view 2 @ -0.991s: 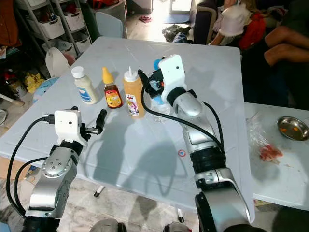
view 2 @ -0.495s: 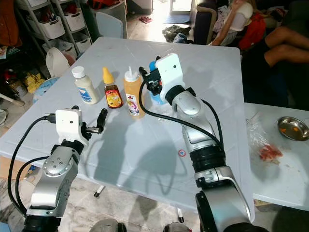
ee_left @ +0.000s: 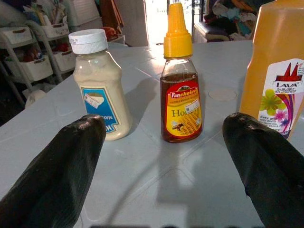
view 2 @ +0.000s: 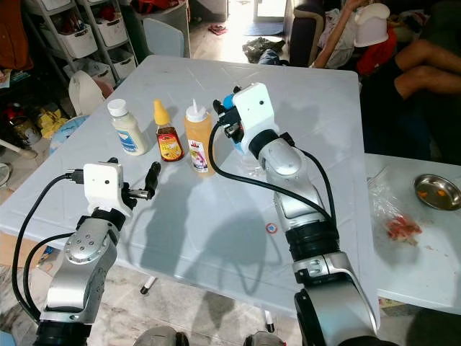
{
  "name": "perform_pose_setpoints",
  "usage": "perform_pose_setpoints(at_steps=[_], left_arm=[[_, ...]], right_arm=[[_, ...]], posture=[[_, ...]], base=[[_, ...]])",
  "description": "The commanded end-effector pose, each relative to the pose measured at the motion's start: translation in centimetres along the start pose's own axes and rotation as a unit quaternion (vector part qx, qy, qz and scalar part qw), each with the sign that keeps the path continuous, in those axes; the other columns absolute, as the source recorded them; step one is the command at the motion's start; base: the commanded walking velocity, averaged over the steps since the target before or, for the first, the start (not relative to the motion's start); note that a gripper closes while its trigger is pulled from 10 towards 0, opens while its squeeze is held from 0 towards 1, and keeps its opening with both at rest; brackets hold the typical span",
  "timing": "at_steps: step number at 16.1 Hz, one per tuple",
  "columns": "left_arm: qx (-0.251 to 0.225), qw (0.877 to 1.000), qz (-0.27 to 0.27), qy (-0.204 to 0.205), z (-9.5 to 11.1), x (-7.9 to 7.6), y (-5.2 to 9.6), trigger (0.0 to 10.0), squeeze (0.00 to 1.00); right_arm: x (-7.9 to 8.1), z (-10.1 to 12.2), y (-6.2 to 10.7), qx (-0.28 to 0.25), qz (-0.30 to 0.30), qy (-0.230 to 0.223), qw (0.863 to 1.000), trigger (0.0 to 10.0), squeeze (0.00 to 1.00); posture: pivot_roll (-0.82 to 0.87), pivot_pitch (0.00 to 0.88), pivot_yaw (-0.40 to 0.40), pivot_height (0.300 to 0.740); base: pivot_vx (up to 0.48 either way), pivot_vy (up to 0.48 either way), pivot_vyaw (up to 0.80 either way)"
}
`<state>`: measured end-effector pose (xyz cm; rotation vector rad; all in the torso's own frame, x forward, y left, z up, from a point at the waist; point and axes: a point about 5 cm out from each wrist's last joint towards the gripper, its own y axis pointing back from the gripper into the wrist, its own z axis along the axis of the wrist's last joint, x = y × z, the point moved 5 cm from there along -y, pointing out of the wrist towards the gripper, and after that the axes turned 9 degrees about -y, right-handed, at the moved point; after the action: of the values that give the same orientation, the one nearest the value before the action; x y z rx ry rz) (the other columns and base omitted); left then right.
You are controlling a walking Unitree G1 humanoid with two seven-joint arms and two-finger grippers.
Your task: Restocking fridge
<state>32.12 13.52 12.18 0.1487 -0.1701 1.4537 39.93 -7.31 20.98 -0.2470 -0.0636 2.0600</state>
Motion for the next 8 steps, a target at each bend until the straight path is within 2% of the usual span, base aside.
perform_pose_setpoints(at_steps=[1,4,8], left_arm=[[0.002,1.000,-0.001,-0.009,0.0,0.0,-0.2,10.0,0.00],[0.000,1.000,0.000,-0.010,0.1,0.0,-0.3,10.0,0.00],[-0.002,1.000,0.002,-0.011,0.1,0.0,-0.4,10.0,0.00]], right_arm=[[-0.5,-0.5,0.3,0.010,-0.013,0.002,1.000,0.0,0.00],[-1.1,0.5,0.3,-0.016,-0.037,-0.001,0.999,0.0,0.00],[-3.1,2.7,0.6,-0.069,-0.097,-0.033,0.992,0.0,0.00]], posture=[[0.02,0.000,0.034,0.740],[0.02,0.000,0.034,0.740],[0.02,0.000,0.033,0.740]], base=[[0.000,0.000,0.00],[0.000,0.000,0.00],[0.000,0.000,0.00]])
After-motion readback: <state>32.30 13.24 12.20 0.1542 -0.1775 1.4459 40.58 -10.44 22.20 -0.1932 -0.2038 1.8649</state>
